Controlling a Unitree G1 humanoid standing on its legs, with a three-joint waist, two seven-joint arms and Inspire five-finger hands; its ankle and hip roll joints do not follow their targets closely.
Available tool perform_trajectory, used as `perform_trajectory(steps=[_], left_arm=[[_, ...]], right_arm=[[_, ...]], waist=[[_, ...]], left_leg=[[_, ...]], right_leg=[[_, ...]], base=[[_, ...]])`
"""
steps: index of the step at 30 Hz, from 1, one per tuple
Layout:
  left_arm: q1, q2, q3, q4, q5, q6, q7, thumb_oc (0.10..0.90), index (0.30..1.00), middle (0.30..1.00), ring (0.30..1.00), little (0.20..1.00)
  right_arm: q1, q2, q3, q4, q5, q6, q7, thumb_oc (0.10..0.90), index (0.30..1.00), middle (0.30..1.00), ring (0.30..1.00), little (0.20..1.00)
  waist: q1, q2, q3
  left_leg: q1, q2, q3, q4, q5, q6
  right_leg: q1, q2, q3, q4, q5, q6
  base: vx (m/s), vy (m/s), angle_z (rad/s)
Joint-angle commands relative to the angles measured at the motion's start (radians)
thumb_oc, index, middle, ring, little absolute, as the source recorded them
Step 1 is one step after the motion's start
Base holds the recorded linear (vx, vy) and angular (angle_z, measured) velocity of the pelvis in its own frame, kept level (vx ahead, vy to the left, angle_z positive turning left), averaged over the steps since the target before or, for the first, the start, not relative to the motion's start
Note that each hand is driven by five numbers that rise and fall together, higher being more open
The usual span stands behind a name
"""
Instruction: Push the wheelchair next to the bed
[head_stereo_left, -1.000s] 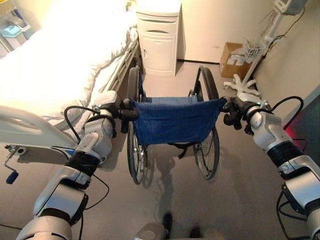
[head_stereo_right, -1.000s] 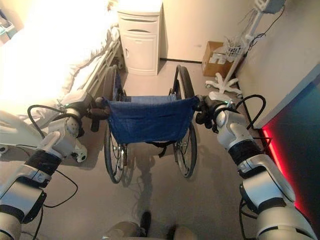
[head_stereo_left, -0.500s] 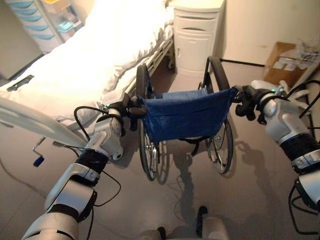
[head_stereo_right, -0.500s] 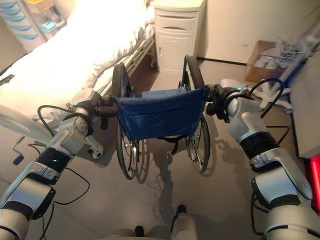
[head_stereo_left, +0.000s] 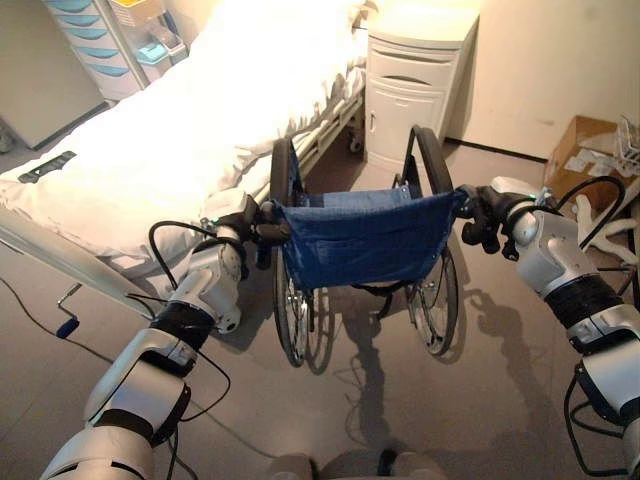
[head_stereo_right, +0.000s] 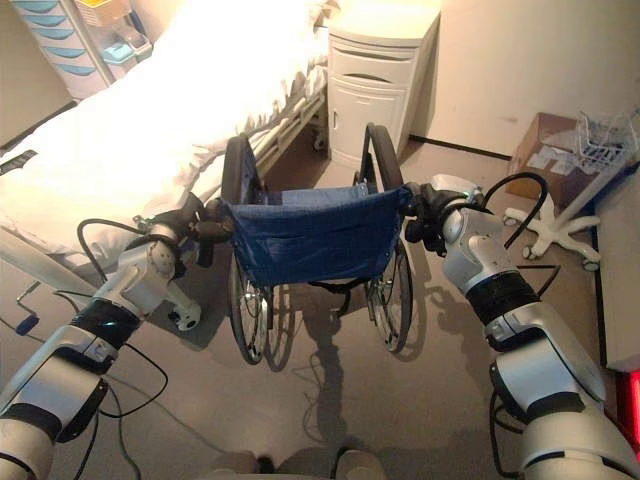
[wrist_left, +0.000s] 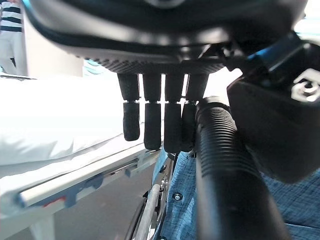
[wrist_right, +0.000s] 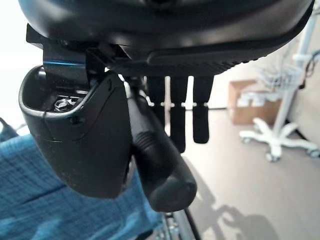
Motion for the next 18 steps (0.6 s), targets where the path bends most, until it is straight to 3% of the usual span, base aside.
perform_trajectory(steps=[1,2,4,6,8,10,11,16,18], left_arm=[[0.112,-0.017,-0.058,0.032,0.082,-0.097,-0.049,0.4,0.3,0.3,0.3,0.3],[0.123,0.005,-0.043,0.03,0.083,-0.098,-0.059,0.4,0.3,0.3,0.3,0.3],[0.121,0.043,-0.029,0.028,0.088,-0.113,-0.094,0.4,0.3,0.3,0.3,0.3],[0.094,0.067,-0.044,0.051,0.086,-0.126,-0.129,0.4,0.3,0.3,0.3,0.3],[0.077,0.088,-0.054,0.073,0.089,-0.146,-0.144,0.4,0.3,0.3,0.3,0.3],[0.085,0.098,-0.051,0.077,0.094,-0.148,-0.135,0.4,0.3,0.3,0.3,0.3],[0.078,0.124,-0.049,0.066,0.093,-0.139,-0.128,0.4,0.3,0.3,0.3,0.3],[0.039,0.146,-0.049,0.072,0.037,-0.124,-0.06,0.4,0.3,0.3,0.3,0.3],[0.045,0.145,-0.039,0.062,0.031,-0.116,-0.038,0.4,0.3,0.3,0.3,0.3]], right_arm=[[-0.008,-0.013,0.097,-0.017,-0.017,-0.084,0.059,0.4,0.3,0.3,0.3,0.3],[-0.009,-0.022,0.096,-0.018,-0.011,-0.103,0.082,0.4,0.3,0.3,0.3,0.3],[-0.001,-0.041,0.097,-0.026,0.011,-0.109,0.103,0.4,0.3,0.3,0.3,0.3],[0.042,-0.032,0.074,-0.035,0.04,-0.081,0.097,0.4,0.3,0.3,0.3,0.3],[0.087,-0.01,0.053,-0.038,0.046,-0.049,0.089,0.4,0.3,0.3,0.3,0.3],[0.114,0.012,0.04,-0.03,0.051,-0.052,0.066,0.4,0.3,0.3,0.3,0.3],[0.114,0.025,0.034,-0.027,0.05,-0.06,0.052,0.4,0.3,0.3,0.3,0.3],[0.045,0.033,0.045,0.051,0.036,-0.104,0.032,0.4,0.3,0.3,0.3,0.3],[0.019,0.032,0.053,0.081,0.035,-0.13,0.02,0.4,0.3,0.3,0.3,0.3]], waist=[[0.033,0.049,0.119],[0.04,0.052,0.111],[0.037,0.059,0.09],[0.039,0.055,0.068],[0.05,0.045,0.064],[0.062,0.033,0.06],[0.079,0.021,0.055],[0.115,0.015,0.032],[0.132,0.013,0.022]], left_leg=[[-0.083,0.128,-0.111,-0.132,0.314,-0.023],[-0.078,0.144,-0.132,-0.151,0.309,-0.018],[-0.063,0.162,-0.092,-0.117,0.261,-0.002],[-0.105,0.133,-0.051,0.022,0.204,0.008],[-0.122,0.102,-0.049,0.104,0.153,0.016],[-0.106,0.076,-0.044,0.106,0.134,0.033],[-0.098,0.055,-0.024,0.097,0.135,0.039],[-0.098,0.019,0.017,0.039,0.125,0.056],[-0.098,0.001,0.028,0.022,0.12,0.067]], right_leg=[[0.068,0.055,-0.026,0.053,0.027,0.02],[0.089,0.047,-0.001,0.069,-0.005,0.024],[0.103,0.022,0.002,0.121,-0.058,0.042],[0.105,-0.021,-0.037,0.172,-0.088,0.062],[0.094,-0.069,-0.073,0.198,-0.063,0.079],[0.086,-0.106,-0.104,0.216,-0.012,0.104],[0.098,-0.14,-0.127,0.194,0.041,0.131],[0.104,-0.216,-0.182,0.138,0.14,0.139],[0.108,-0.223,-0.196,0.149,0.164,0.139]], base=[[0.52,0.399,-1.14],[0.53,0.456,-1.48],[0.47,0.464,-1.03],[0.4,0.37,-0.71],[0.36,0.319,-0.42],[0.23,0.282,-0.59],[0.16,0.338,-0.8],[0.08,0.27,-0.53],[0.13,0.223,-0.32]])
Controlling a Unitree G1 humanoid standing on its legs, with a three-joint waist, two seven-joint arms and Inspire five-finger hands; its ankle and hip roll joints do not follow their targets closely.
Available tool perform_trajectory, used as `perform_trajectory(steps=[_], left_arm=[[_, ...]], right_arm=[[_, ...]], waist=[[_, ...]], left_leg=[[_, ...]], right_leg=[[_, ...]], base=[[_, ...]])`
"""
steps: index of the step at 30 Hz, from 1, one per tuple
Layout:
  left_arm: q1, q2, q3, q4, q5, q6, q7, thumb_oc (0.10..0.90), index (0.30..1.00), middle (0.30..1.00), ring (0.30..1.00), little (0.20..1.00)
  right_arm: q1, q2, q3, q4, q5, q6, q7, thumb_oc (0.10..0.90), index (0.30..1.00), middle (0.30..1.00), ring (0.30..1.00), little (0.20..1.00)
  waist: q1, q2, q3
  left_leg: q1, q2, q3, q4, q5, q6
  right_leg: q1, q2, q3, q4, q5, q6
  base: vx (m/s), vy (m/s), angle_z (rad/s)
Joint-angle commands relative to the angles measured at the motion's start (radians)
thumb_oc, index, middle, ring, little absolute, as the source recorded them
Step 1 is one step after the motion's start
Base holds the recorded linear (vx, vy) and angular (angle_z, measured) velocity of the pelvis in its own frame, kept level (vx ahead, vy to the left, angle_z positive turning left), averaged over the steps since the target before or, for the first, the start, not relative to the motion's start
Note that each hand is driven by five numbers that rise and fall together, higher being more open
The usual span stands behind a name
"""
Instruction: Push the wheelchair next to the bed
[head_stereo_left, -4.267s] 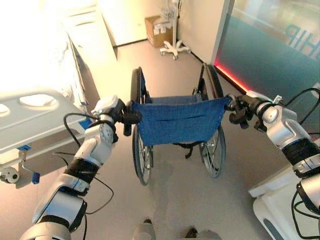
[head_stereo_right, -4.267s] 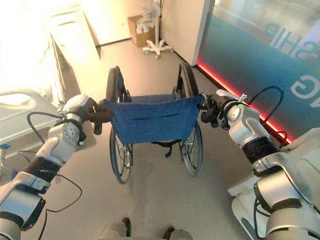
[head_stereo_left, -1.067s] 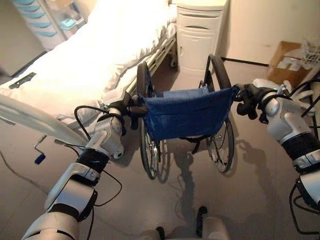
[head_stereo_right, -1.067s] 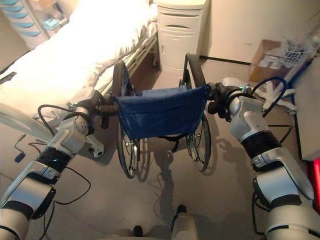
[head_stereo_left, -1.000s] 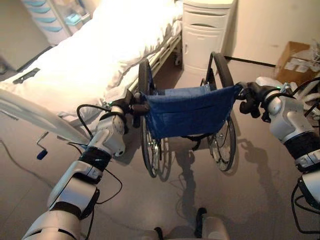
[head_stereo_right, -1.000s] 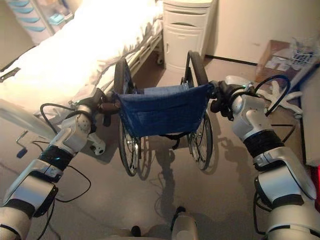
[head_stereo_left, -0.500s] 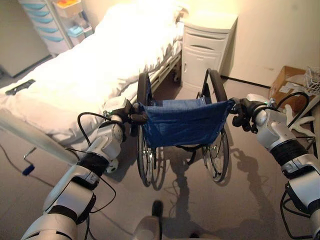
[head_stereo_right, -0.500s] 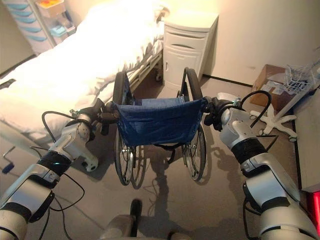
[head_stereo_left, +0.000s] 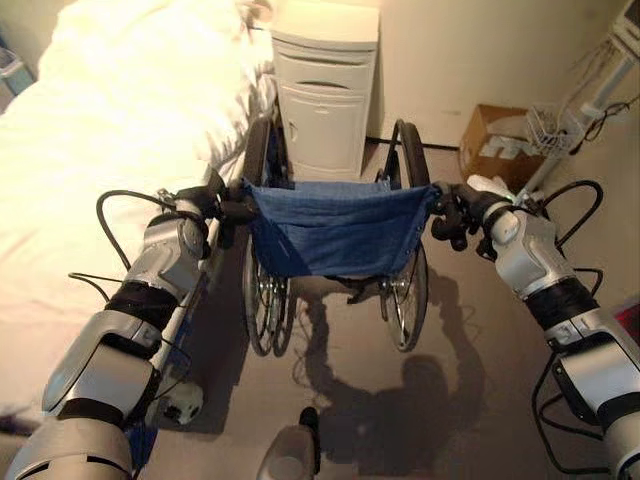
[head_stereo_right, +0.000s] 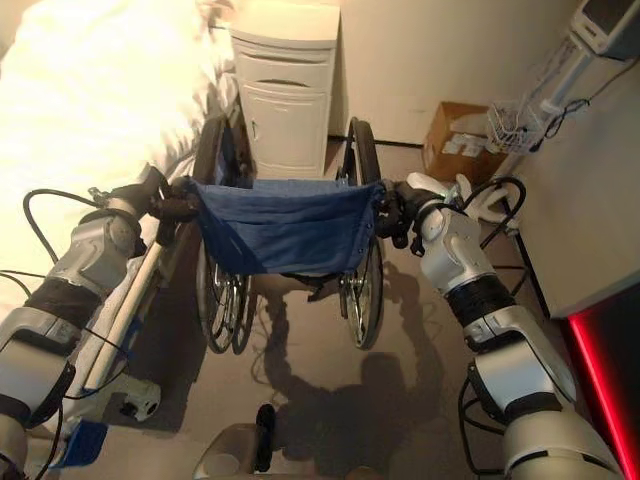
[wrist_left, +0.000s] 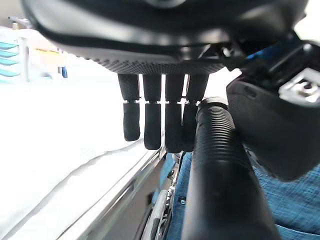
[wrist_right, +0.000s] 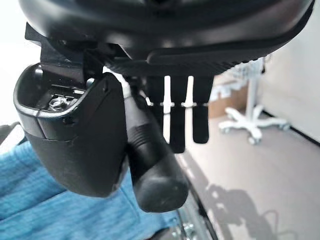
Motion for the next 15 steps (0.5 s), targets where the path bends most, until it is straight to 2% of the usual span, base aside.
perform_trajectory(steps=[1,3,5,8,10,12,14,15], left_arm=[[0.166,-0.014,-0.061,-0.029,0.032,-0.047,0.001,0.4,0.3,0.3,0.3,0.3],[0.181,-0.019,-0.049,-0.043,0.028,-0.035,0.015,0.4,0.3,0.3,0.3,0.3],[0.202,-0.018,-0.035,-0.056,0.02,-0.022,0.025,0.4,0.3,0.3,0.3,0.3],[0.229,-0.028,-0.003,-0.067,0.022,-0.012,0.04,0.4,0.3,0.3,0.3,0.3],[0.228,-0.032,0.004,-0.083,0.016,-0.008,0.039,0.4,0.3,0.3,0.3,0.3],[0.213,-0.027,0.001,-0.072,0.016,-0.029,0.04,0.4,0.3,0.3,0.3,0.3],[0.2,-0.025,0.005,-0.066,0.035,-0.044,0.036,0.4,0.3,0.3,0.3,0.3],[0.188,-0.027,0.003,-0.059,0.036,-0.044,0.036,0.4,0.3,0.3,0.3,0.3]], right_arm=[[0.062,-0.068,0.141,0.129,-0.016,-0.117,0.03,0.4,0.3,0.3,0.3,0.3],[0.047,-0.076,0.155,0.13,-0.006,-0.12,0.027,0.4,0.3,0.3,0.3,0.3],[0.036,-0.084,0.164,0.114,-0.016,-0.132,0.026,0.4,0.3,0.3,0.3,0.3],[0.008,-0.091,0.176,0.102,-0.042,-0.146,0.046,0.4,0.3,0.3,0.3,0.3],[-0.007,-0.101,0.186,0.087,-0.056,-0.138,0.049,0.4,0.3,0.3,0.3,0.3],[-0.023,-0.106,0.192,0.072,-0.053,-0.114,0.045,0.4,0.3,0.3,0.3,0.3],[-0.037,-0.112,0.191,0.056,-0.043,-0.098,0.037,0.4,0.3,0.3,0.3,0.3],[-0.043,-0.118,0.186,0.054,-0.026,-0.093,0.029,0.4,0.3,0.3,0.3,0.3]], waist=[[0.063,0.025,0.014],[0.054,0.014,0.0],[0.041,0.009,-0.006],[0.015,0.015,0.009],[-0.019,0.007,0.03],[-0.046,0.005,0.052],[-0.056,0.0,0.066],[-0.063,-0.01,0.069]], left_leg=[[-0.049,-0.005,-0.058,-0.081,0.063,-0.05],[-0.04,-0.037,-0.063,-0.093,0.059,-0.041],[-0.017,-0.047,-0.058,-0.104,0.061,-0.052],[0.036,-0.048,-0.038,-0.125,0.053,-0.058],[0.097,-0.081,-0.04,-0.13,0.013,-0.047],[0.143,-0.095,-0.041,-0.12,-0.036,-0.032],[0.149,-0.099,-0.025,-0.09,-0.065,-0.024],[0.139,-0.108,-0.012,-0.035,-0.093,-0.018]], right_leg=[[0.09,0.033,0.009,0.029,0.141,0.035],[0.062,0.105,0.033,0.002,0.109,0.027],[0.014,0.139,0.019,-0.07,0.105,0.015],[-0.075,0.158,0.01,-0.127,0.157,0.003],[-0.174,0.162,0.027,-0.197,0.264,0.013],[-0.243,0.158,0.035,-0.21,0.321,0.027],[-0.26,0.163,0.024,-0.194,0.319,0.022],[-0.249,0.169,0.026,-0.182,0.303,0.014]], base=[[0.21,0.233,-0.28],[0.24,0.167,-0.05],[0.26,0.097,-0.05],[0.23,0.026,-0.18],[0.35,-0.097,0.34],[0.36,-0.19,0.59],[0.25,-0.215,0.72],[0.24,-0.203,0.64]])
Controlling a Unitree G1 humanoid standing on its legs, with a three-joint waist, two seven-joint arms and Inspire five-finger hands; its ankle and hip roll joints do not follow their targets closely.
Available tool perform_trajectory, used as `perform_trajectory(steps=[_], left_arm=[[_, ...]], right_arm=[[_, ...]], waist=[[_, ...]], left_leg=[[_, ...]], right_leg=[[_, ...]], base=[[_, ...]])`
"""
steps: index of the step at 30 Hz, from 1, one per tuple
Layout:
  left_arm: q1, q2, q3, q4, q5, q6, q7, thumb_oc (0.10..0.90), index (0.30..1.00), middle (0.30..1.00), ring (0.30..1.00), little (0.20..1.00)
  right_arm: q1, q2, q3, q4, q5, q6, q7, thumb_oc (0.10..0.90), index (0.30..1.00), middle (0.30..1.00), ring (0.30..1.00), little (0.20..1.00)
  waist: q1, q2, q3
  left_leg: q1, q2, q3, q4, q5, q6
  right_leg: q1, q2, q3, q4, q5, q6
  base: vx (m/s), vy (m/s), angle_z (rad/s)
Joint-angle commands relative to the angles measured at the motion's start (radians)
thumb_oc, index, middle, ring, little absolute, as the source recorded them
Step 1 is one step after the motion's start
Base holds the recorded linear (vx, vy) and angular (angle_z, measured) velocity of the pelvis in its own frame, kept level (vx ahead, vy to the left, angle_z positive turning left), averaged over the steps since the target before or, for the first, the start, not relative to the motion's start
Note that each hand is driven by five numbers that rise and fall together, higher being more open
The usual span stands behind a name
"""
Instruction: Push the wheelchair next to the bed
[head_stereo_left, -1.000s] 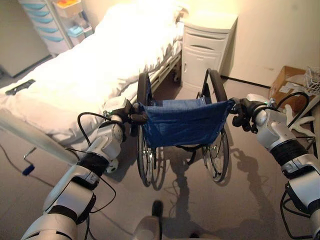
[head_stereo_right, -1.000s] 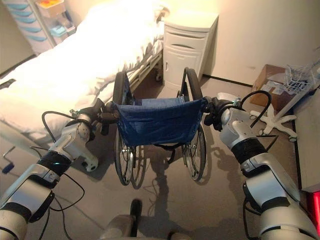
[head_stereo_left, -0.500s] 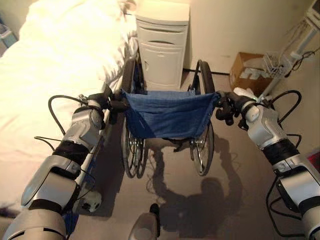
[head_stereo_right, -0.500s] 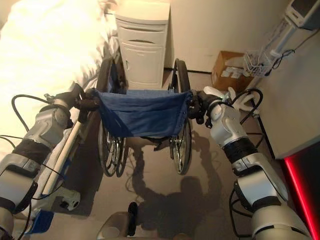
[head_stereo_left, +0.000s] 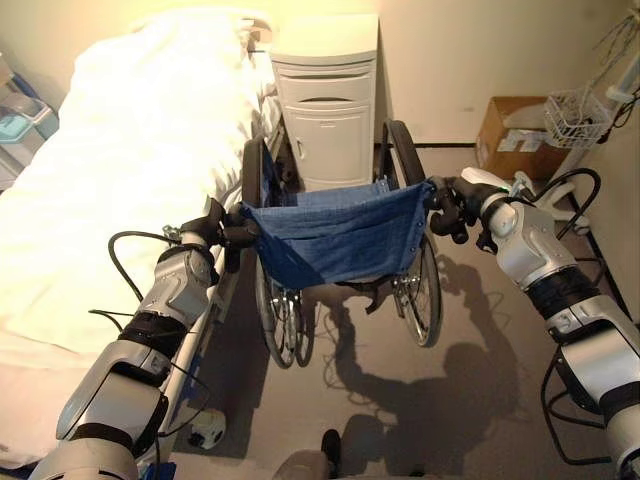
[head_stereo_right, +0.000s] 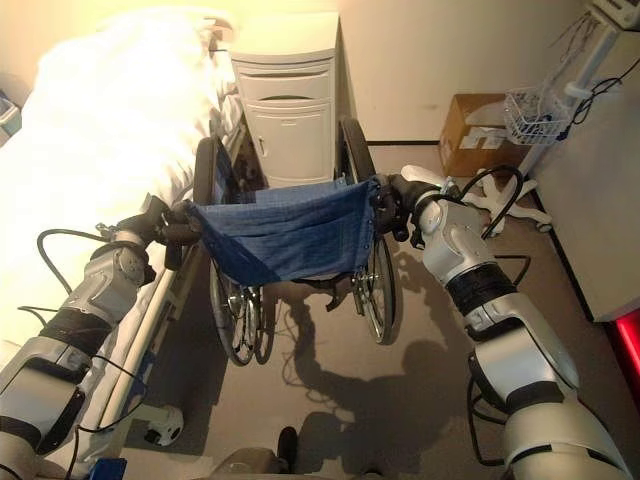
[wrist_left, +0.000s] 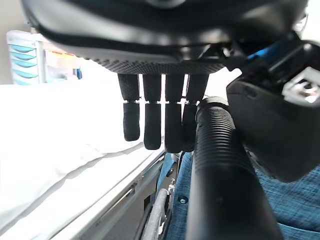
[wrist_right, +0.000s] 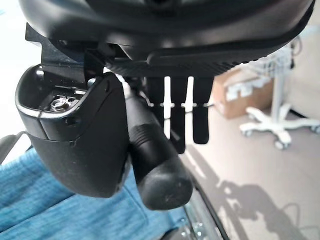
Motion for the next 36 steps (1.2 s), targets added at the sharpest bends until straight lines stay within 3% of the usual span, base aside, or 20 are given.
perform_trajectory(steps=[1,2,4,5,6,8,9,12,16,24,29,36], left_arm=[[0.012,0.038,-0.065,0.031,0.063,-0.087,-0.025,0.4,0.3,0.3,0.3,0.3],[0.01,0.028,-0.076,0.037,0.059,-0.089,-0.021,0.4,0.3,0.3,0.3,0.3],[0.021,-0.001,-0.102,0.046,0.042,-0.086,-0.001,0.4,0.3,0.3,0.3,0.3],[0.027,-0.011,-0.104,0.048,0.045,-0.087,0.005,0.4,0.3,0.3,0.3,0.3],[0.028,-0.023,-0.114,0.052,0.045,-0.083,0.015,0.4,0.3,0.3,0.3,0.3],[0.021,-0.031,-0.104,0.079,0.06,-0.088,0.04,0.4,0.3,0.3,0.3,0.3],[0.019,-0.029,-0.101,0.082,0.062,-0.09,0.043,0.4,0.3,0.3,0.3,0.3],[0.016,-0.02,-0.081,0.087,0.084,-0.077,0.011,0.4,0.3,0.3,0.3,0.3],[0.0,0.03,-0.09,0.082,0.075,-0.068,-0.026,0.4,0.3,0.3,0.3,0.3],[-0.005,0.06,-0.081,0.066,0.082,-0.029,-0.026,0.4,0.3,0.3,0.3,0.3],[0.029,0.075,-0.052,0.048,0.1,-0.007,-0.034,0.4,0.3,0.3,0.3,0.3],[0.059,0.067,-0.044,0.032,0.118,-0.005,-0.025,0.4,0.3,0.3,0.3,0.3]], right_arm=[[-0.032,-0.08,0.109,-0.002,-0.019,-0.015,0.037,0.4,0.3,0.3,0.3,0.3],[-0.03,-0.09,0.112,-0.008,-0.012,-0.007,0.047,0.4,0.3,0.3,0.3,0.3],[-0.006,-0.121,0.114,-0.007,-0.016,-0.016,0.07,0.4,0.3,0.3,0.3,0.3],[0.004,-0.125,0.112,-0.004,-0.014,-0.02,0.07,0.4,0.3,0.3,0.3,0.3],[0.011,-0.125,0.113,0.002,-0.016,-0.025,0.069,0.4,0.3,0.3,0.3,0.3],[-0.009,-0.1,0.123,0.025,-0.016,-0.03,0.054,0.4,0.3,0.3,0.3,0.3],[-0.014,-0.094,0.123,0.028,-0.012,-0.03,0.049,0.4,0.3,0.3,0.3,0.3],[0.001,-0.07,0.102,-0.002,-0.002,-0.008,0.078,0.4,0.3,0.3,0.3,0.3],[0.081,-0.068,0.082,-0.017,-0.013,-0.011,0.055,0.4,0.3,0.3,0.3,0.3],[0.076,-0.076,0.062,0.008,0.02,-0.027,0.022,0.4,0.3,0.3,0.3,0.3],[0.079,-0.073,0.053,-0.008,0.022,-0.028,0.009,0.4,0.3,0.3,0.3,0.3],[0.083,-0.084,0.037,-0.002,0.067,-0.07,-0.078,0.4,0.3,0.3,0.3,0.3]], waist=[[-0.014,-0.097,0.114],[-0.021,-0.097,0.112],[-0.045,-0.101,0.104],[-0.044,-0.101,0.109],[-0.036,-0.095,0.122],[-0.002,-0.071,0.147],[0.006,-0.068,0.149],[0.011,-0.07,0.129],[0.0,-0.053,0.077],[0.007,-0.053,0.072],[0.023,-0.055,0.065],[0.035,-0.053,0.055]], left_leg=[[-0.055,-0.086,0.077,0.232,-0.167,-0.022],[-0.059,-0.08,0.082,0.292,-0.181,-0.031],[-0.088,-0.028,0.106,0.456,-0.097,-0.089],[-0.109,-0.011,0.103,0.485,-0.066,-0.105],[-0.155,0.024,0.075,0.482,-0.029,-0.124],[-0.18,0.074,0.017,0.274,0.043,-0.14],[-0.186,0.078,0.004,0.227,0.06,-0.141],[-0.145,0.059,-0.011,0.127,0.023,-0.112],[-0.05,0.034,-0.01,-0.011,0.026,-0.093],[-0.029,0.023,0.014,-0.029,-0.001,-0.071],[-0.027,0.028,0.048,-0.026,-0.009,-0.064],[-0.017,0.024,0.04,-0.029,-0.014,-0.059]], right_leg=[[-0.008,0.039,0.008,-0.347,0.37,-0.028],[0.002,0.042,0.007,-0.328,0.347,-0.038],[0.042,0.04,-0.035,-0.324,0.304,-0.087],[0.06,0.037,-0.041,-0.325,0.296,-0.094],[0.101,0.042,-0.037,-0.329,0.28,-0.099],[0.155,0.064,-0.006,-0.336,0.253,-0.086],[0.161,0.067,0.001,-0.341,0.252,-0.084],[0.173,0.057,0.026,-0.358,0.243,-0.066],[0.145,0.035,0.008,-0.349,0.254,-0.037],[0.11,-0.007,-0.003,-0.344,0.276,-0.004],[0.114,-0.013,-0.046,-0.345,0.275,-0.002],[0.127,-0.009,-0.055,-0.341,0.265,-0.006]], base=[[0.27,-0.146,0.78],[0.3,-0.064,1.27],[0.34,0.013,1.17],[0.33,0.096,0.39],[0.28,0.149,0.19],[0.21,0.211,0.14],[0.15,0.191,-0.17],[0.26,0.258,-0.7],[0.21,0.217,-0.51],[0.05,0.092,-0.16],[0.03,0.017,-0.04],[0.04,-0.016,-0.02]])
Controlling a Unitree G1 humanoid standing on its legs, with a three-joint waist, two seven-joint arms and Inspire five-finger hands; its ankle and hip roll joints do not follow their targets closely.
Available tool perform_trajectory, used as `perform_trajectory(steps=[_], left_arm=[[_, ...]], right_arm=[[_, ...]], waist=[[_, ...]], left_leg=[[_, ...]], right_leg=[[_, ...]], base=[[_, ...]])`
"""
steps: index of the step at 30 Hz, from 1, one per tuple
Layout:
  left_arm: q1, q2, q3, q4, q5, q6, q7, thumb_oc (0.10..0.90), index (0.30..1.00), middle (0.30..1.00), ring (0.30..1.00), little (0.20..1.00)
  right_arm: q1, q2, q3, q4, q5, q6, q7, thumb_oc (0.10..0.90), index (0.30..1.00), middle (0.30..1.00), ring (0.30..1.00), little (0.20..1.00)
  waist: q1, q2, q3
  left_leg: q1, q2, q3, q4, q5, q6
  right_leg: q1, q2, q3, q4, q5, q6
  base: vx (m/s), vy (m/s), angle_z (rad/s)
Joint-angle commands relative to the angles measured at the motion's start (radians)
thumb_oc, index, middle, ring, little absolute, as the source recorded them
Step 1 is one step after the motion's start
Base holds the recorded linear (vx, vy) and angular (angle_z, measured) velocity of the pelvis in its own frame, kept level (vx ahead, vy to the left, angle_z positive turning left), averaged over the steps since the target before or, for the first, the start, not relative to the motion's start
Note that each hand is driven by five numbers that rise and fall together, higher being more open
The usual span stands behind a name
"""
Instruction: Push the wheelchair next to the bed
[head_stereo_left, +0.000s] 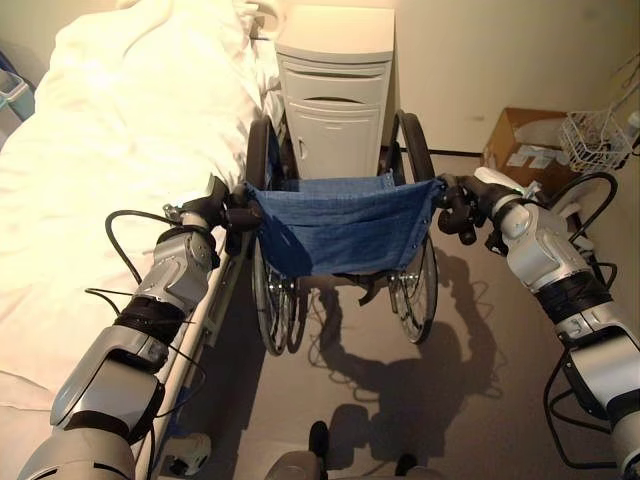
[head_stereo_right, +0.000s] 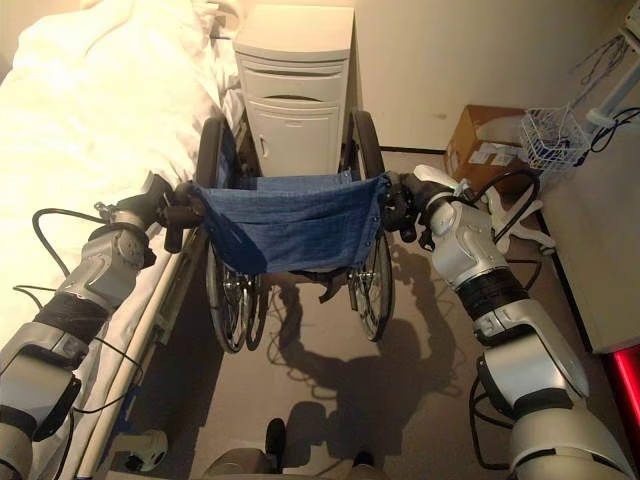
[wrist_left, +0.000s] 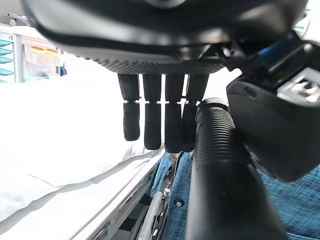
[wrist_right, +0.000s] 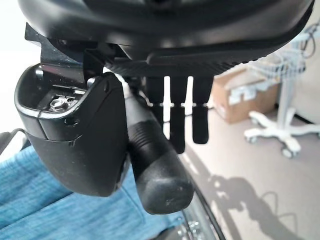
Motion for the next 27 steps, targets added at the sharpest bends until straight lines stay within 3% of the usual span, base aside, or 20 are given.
perform_trajectory(steps=[1,3,4,5,16,20,23,27], left_arm=[[0.112,0.021,-0.03,0.058,0.117,-0.011,-0.023,0.4,0.3,0.3,0.3,0.3],[0.12,0.022,-0.027,0.06,0.109,-0.013,-0.016,0.546,0.519,0.519,0.519,0.519],[0.133,0.022,-0.02,0.049,0.091,-0.004,-0.013,0.8,0.9,0.9,0.9,0.9],[0.147,0.02,-0.01,0.04,0.07,0.003,-0.006,0.8,0.9,0.9,0.9,0.9],[0.242,0.015,0.122,-0.011,-0.222,0.018,0.041,0.8,0.9,0.9,0.9,0.9],[0.257,0.0,0.165,-0.017,-0.34,0.004,0.065,0.8,0.9,0.9,0.9,0.9],[0.261,-0.008,0.184,-0.02,-0.4,-0.003,0.086,0.8,0.9,0.9,0.9,0.9],[0.298,-0.034,0.234,-0.02,-0.589,-0.033,0.134,0.8,0.9,0.9,0.9,0.9]], right_arm=[[0.049,-0.074,0.099,0.026,-0.008,-0.056,-0.048,0.4,0.3,0.3,0.3,0.3],[0.049,-0.075,0.094,0.027,-0.01,-0.05,-0.047,0.4,0.3,0.3,0.3,0.3],[0.051,-0.083,0.089,0.025,0.01,-0.028,-0.05,0.525,0.488,0.488,0.488,0.488],[0.055,-0.086,0.083,0.019,0.03,-0.01,-0.047,0.8,0.9,0.9,0.9,0.9],[0.018,-0.121,0.01,-0.038,0.215,0.122,-0.041,0.8,0.9,0.9,0.9,0.9],[-0.042,-0.141,-0.012,-0.037,0.376,0.177,-0.123,0.8,0.9,0.9,0.9,0.9],[-0.079,-0.152,-0.02,-0.03,0.467,0.178,-0.188,0.8,0.9,0.9,0.9,0.9],[-0.107,-0.17,-0.075,-0.044,0.698,0.136,-0.385,0.8,0.9,0.9,0.9,0.9]], waist=[[0.026,-0.012,0.046],[0.028,-0.012,0.044],[0.03,-0.011,0.04],[0.031,-0.011,0.035],[0.029,-0.013,-0.019],[0.032,-0.015,-0.035],[0.033,-0.016,-0.042],[0.034,-0.021,-0.055]], left_leg=[[-0.015,0.019,0.002,0.058,-0.075,-0.041],[-0.009,0.019,0.001,0.055,-0.077,-0.041],[-0.002,0.02,-0.002,0.052,-0.078,-0.04],[0.004,0.02,-0.003,0.049,-0.078,-0.041],[0.062,0.012,-0.024,0.015,-0.073,-0.043],[0.081,0.01,-0.026,0.006,-0.077,-0.042],[0.09,0.01,-0.025,0.003,-0.079,-0.042],[0.1,0.005,-0.023,-0.001,-0.085,-0.04]], right_leg=[[-0.053,-0.022,-0.038,0.045,0.093,0.006],[-0.051,-0.022,-0.041,0.049,0.09,0.007],[-0.046,-0.021,-0.041,0.048,0.088,0.006],[-0.04,-0.019,-0.042,0.046,0.087,0.005],[-0.005,-0.001,-0.023,0.053,0.106,0.0],[0.002,-0.001,-0.024,0.074,0.102,0.001],[0.009,0.001,-0.026,0.078,0.097,-0.002],[0.019,0.004,-0.027,0.074,0.094,-0.004]], base=[[0.05,-0.037,0.05],[0.05,-0.037,0.04],[0.07,-0.05,0.0],[0.07,-0.045,0.01],[0.06,-0.008,0.02],[0.01,0.003,-0.01],[0.0,0.0,0.0],[0.0,0.0,0.0]])
